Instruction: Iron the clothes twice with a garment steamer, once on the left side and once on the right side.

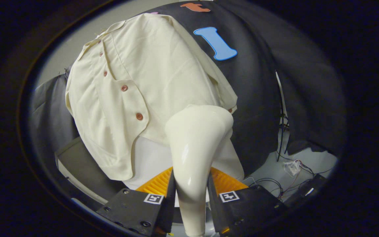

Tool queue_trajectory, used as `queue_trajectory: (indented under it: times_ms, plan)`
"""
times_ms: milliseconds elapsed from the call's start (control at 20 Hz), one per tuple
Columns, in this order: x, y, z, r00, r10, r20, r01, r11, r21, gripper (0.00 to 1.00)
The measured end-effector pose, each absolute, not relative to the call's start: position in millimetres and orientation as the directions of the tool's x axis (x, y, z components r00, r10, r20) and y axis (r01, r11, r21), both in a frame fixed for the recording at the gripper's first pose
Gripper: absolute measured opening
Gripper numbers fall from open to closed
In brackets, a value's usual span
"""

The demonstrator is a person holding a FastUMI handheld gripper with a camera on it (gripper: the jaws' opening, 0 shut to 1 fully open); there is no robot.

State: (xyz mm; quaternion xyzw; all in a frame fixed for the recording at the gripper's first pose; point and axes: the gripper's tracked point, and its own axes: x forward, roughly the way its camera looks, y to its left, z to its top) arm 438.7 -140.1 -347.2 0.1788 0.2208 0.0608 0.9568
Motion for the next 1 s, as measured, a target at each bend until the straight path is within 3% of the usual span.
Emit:
queue_trajectory:
  times_ms: [400, 1000]
  plan:
    - [385, -106, -297, 0.909, 0.23, -0.348, -0.105, 0.933, 0.343, 0.47]
    - [305, -43, -141, 0.966, 0.223, -0.129, -0.18, 0.943, 0.279, 0.47]
